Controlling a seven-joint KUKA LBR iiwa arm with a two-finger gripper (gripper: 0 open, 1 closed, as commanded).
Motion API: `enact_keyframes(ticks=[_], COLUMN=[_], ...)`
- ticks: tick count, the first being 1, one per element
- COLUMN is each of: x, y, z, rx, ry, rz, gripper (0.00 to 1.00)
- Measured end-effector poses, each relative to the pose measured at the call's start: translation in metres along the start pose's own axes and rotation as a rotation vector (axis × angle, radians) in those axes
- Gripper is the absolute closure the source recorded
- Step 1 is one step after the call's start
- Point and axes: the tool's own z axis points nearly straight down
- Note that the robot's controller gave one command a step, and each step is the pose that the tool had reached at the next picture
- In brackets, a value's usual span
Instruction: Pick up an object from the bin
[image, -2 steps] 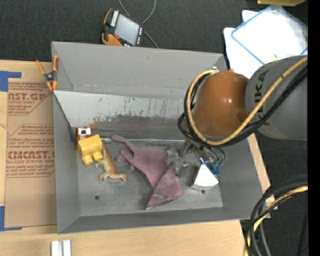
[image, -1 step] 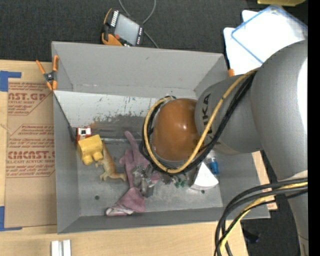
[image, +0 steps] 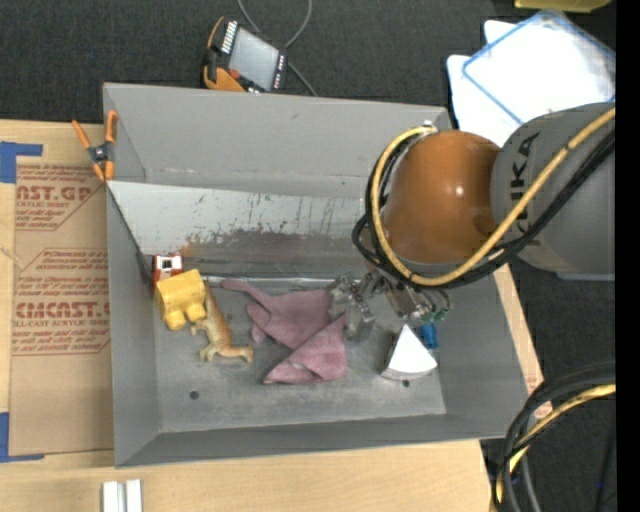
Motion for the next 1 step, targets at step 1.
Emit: enact_keyframes(ticks=[1], x=[0.0067], y=[0.0592], z=[0.0841], rx=[-0.032], ry=[0.046], rz=[-0.029], gripper=[1.00])
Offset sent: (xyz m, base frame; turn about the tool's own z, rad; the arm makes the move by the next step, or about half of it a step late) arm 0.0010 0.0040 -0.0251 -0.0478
